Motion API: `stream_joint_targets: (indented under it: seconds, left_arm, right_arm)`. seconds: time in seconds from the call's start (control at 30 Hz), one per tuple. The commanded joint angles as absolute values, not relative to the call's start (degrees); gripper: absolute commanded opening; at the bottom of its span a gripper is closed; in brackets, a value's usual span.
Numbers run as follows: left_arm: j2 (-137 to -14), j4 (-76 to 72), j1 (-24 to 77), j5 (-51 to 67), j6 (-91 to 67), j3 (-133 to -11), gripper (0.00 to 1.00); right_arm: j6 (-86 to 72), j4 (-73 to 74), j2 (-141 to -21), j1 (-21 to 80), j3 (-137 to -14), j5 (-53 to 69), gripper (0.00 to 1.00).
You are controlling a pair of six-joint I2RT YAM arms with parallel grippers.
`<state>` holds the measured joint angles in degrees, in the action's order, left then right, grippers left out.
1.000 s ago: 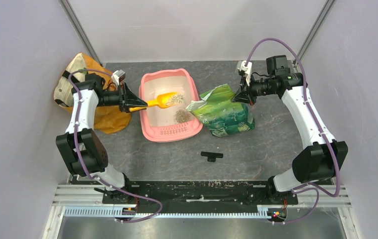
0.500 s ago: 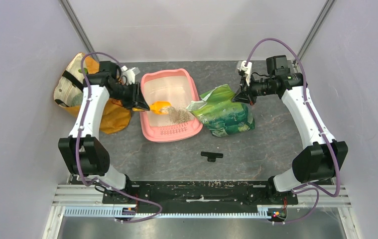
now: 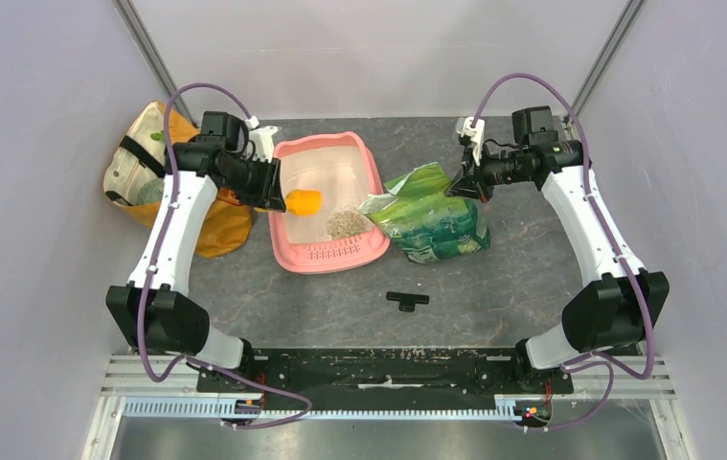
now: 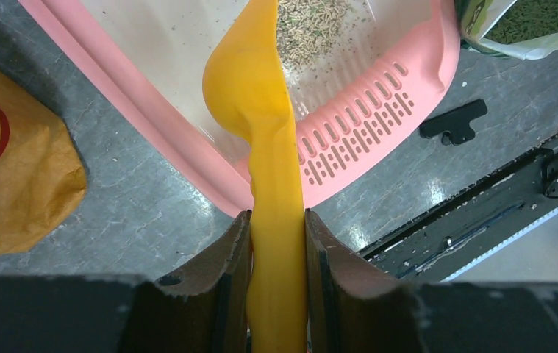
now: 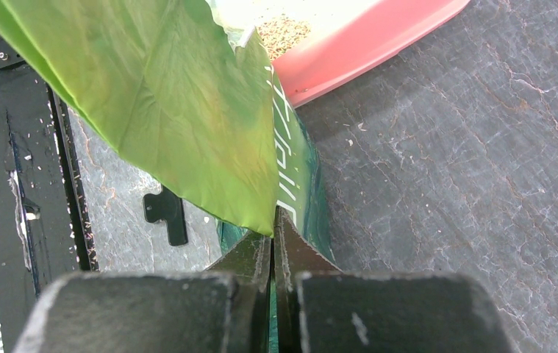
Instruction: Fill the litter box with clean litter
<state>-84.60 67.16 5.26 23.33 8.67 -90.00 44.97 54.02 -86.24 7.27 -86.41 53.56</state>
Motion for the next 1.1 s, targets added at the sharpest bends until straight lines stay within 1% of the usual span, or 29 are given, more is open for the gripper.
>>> stream_joint_targets:
  seconds: [0.0,0.23,0.4,0.5,0.67,0.87,1.07]
  left_arm:
    - [-83.9,63.8,6.6,22.4,11.8,-90.4,0.02]
    - [-83.1,63.4,7.8,25.5,11.6,-89.7,0.02]
    - [-82.7,68.2,6.7,40.0,12.5,-97.8,0.02]
    - [-82.4,71.1,6.5,45.8,12.5,-102.4,0.02]
    - [-82.3,76.1,6.6,52.9,14.8,-104.6,0.02]
    - [-84.4,80.2,8.1,53.2,19.2,-104.5,0.02]
    - [-87.5,80.5,11.6,49.2,20.5,-104.2,0.02]
  right_arm:
    - [44.7,51.3,-84.2,7.2,-88.2,55.6,0.00]
    - [45.1,51.6,-83.9,7.3,-87.8,55.1,0.00]
    - [45.5,51.8,-83.5,7.2,-87.4,55.3,0.00]
    - [46.3,52.2,-83.1,7.3,-87.2,55.2,0.00]
    - [46.9,52.6,-82.4,7.3,-86.7,55.5,0.00]
    - [47.4,52.9,-81.5,7.3,-86.2,56.1,0.00]
    - [48.9,54.1,-80.8,7.3,-86.2,55.8,0.00]
